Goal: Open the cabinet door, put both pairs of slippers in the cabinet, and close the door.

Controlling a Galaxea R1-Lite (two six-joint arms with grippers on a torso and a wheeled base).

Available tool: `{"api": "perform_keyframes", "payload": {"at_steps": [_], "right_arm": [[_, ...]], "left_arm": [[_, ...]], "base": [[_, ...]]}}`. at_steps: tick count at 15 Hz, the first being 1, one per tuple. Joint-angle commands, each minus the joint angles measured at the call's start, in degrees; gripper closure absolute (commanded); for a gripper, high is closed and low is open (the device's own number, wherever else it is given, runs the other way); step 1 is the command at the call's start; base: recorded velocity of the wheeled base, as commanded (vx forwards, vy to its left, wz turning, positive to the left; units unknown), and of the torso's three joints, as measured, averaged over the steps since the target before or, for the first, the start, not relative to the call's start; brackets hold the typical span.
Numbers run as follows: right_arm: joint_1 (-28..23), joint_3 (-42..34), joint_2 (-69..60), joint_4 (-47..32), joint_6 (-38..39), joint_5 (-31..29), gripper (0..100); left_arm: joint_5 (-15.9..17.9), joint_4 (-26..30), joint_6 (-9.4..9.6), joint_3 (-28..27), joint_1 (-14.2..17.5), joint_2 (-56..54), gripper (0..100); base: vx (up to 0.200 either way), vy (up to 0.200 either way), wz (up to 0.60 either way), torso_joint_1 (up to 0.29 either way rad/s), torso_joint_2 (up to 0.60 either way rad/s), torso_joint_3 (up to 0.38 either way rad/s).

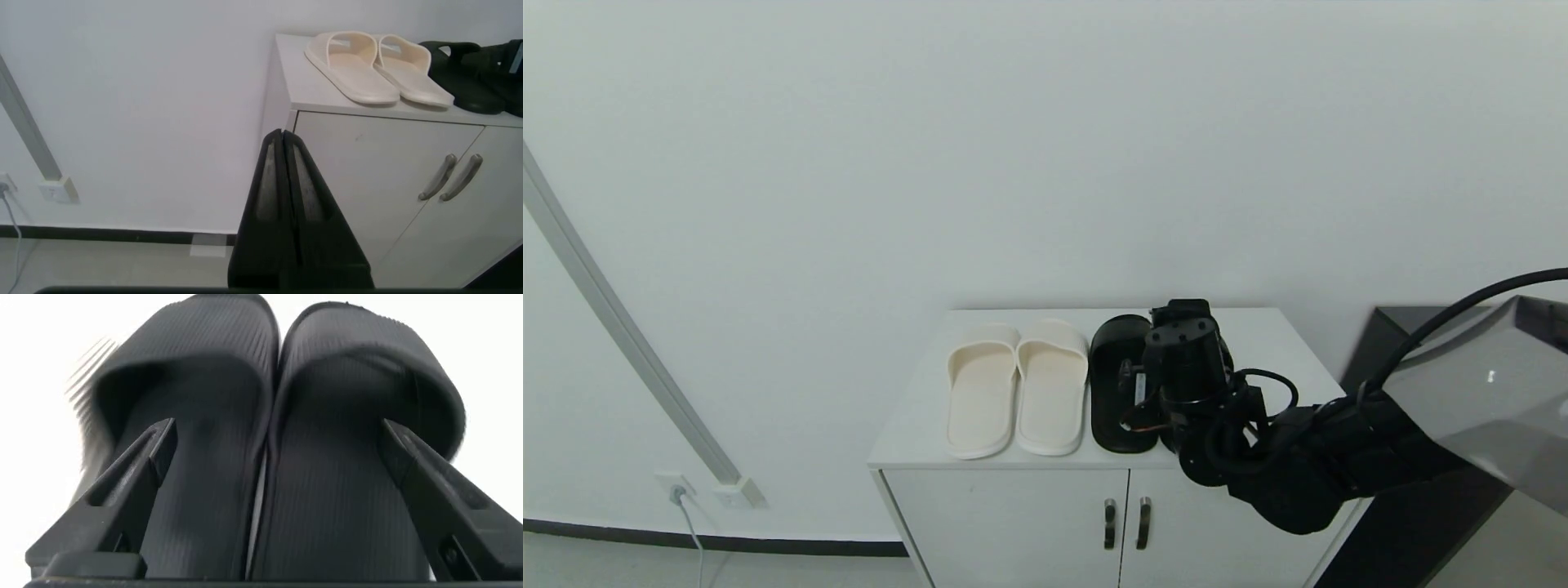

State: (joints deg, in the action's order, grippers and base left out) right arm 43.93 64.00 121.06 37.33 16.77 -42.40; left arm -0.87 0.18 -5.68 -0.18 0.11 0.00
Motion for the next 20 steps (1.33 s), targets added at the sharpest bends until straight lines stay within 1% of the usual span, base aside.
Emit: {"api": "perform_keyframes", "payload": {"at_steps": [1,8,10,11,17,20], "right_arm": [[-1.3,3.6,3.8,-0.1,-0.1,0.0,0],[-4.7,9.1,8.0,-0.1,-0.4,0.0,0],[-4.8,9.6,8.3,-0.2,-0.6,0.0,0],[-4.8,9.6,8.4,-0.1,-0.7,0.0,100],[-4.5,8.5,7.0,0.1,-1.5,-0.4,100],[-4.4,4.2,3.5,2.2,-5.6,-0.4,100]], "left_arm": [[0.0,0.0,-0.03,0.0,0.0,0.1,100],[0.0,0.0,-0.03,0.0,0.0,0.1,100],[0.0,0.0,-0.03,0.0,0.0,0.1,100],[0.0,0.0,-0.03,0.0,0.1,0.1,100],[0.0,0.0,-0.12,0.0,0.1,0.0,100],[0.0,0.0,-0.12,0.0,0.0,0.1,100]], "base": [[0.0,0.0,0.0,0.0,0.0,0.0],[0.0,0.0,0.0,0.0,0.0,0.0],[0.0,0.0,0.0,0.0,0.0,0.0],[0.0,0.0,0.0,0.0,0.0,0.0],[0.0,0.0,0.0,0.0,0.0,0.0],[0.0,0.0,0.0,0.0,0.0,0.0]]}}
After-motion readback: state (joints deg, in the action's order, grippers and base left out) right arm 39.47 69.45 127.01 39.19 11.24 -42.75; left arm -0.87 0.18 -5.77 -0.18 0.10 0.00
